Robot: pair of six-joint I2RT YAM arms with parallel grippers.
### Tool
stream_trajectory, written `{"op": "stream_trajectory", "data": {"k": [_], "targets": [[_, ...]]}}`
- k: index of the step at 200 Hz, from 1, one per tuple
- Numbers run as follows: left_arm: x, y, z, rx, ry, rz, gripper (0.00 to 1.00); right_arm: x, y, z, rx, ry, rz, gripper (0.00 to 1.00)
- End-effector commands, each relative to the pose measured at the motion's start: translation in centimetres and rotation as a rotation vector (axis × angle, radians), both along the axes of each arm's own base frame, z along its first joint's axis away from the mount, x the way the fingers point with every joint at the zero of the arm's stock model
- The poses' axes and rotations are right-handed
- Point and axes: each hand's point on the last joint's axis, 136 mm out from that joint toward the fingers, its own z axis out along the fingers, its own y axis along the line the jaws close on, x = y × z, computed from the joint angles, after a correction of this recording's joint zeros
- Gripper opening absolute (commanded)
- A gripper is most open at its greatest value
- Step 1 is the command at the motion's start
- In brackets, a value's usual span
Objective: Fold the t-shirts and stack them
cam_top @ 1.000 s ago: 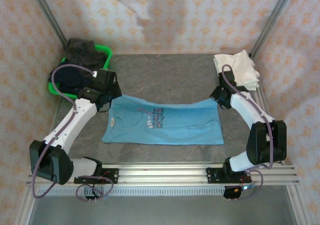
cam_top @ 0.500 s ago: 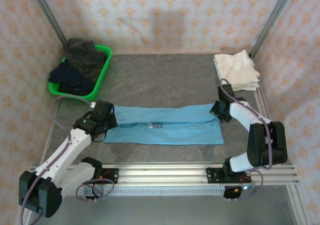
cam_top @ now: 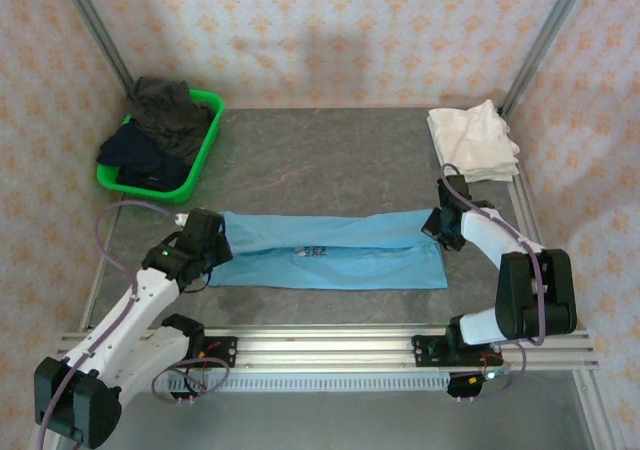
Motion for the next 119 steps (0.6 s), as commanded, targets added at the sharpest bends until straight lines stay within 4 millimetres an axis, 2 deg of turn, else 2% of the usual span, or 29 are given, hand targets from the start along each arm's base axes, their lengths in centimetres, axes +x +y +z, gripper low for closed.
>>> {"op": "stream_trajectory", "data": {"k": [1,31,38,60,79,84,89,94,119], "targets": [[-1.1,0.8,-1.8,0.006,0.030,0.068,0.00,-0.9,-0.8,-0.5,-0.037,0.029,-0.003,0.00],[-1.7,1.2,-2.9,0.009,0.048,0.105,0.00,-1.2,-0.9,-0.8,-0.038,0.039,-0.015,0.00],[-1.7,1.1,-3.0,0.005,0.049,0.103,0.00,-1.2,-1.0,-0.8,-0.042,0.045,-0.017,0.05],[-1.7,1.2,-3.0,0.006,0.045,0.111,0.00,-1.5,-1.2,-0.7,-0.054,0.054,-0.020,0.06],[-1.7,1.3,-3.0,0.013,0.042,0.106,0.00,-1.7,-1.5,0.0,-0.069,0.040,-0.027,0.20],[-1.8,1.3,-3.0,0.014,0.044,0.108,0.05,-1.8,-1.5,0.3,-0.072,0.035,-0.026,0.26],[-1.7,1.3,-2.9,0.012,0.042,0.110,0.15,-1.9,-1.7,0.6,-0.079,0.033,-0.031,0.32],[-1.7,1.3,-2.8,0.008,0.041,0.111,0.21,-1.9,-1.8,0.9,-0.083,0.026,-0.034,0.34],[-1.2,1.1,-1.6,-0.001,0.019,0.105,0.30,-2.0,-1.4,3.2,-0.084,-0.044,-0.028,0.36]]}}
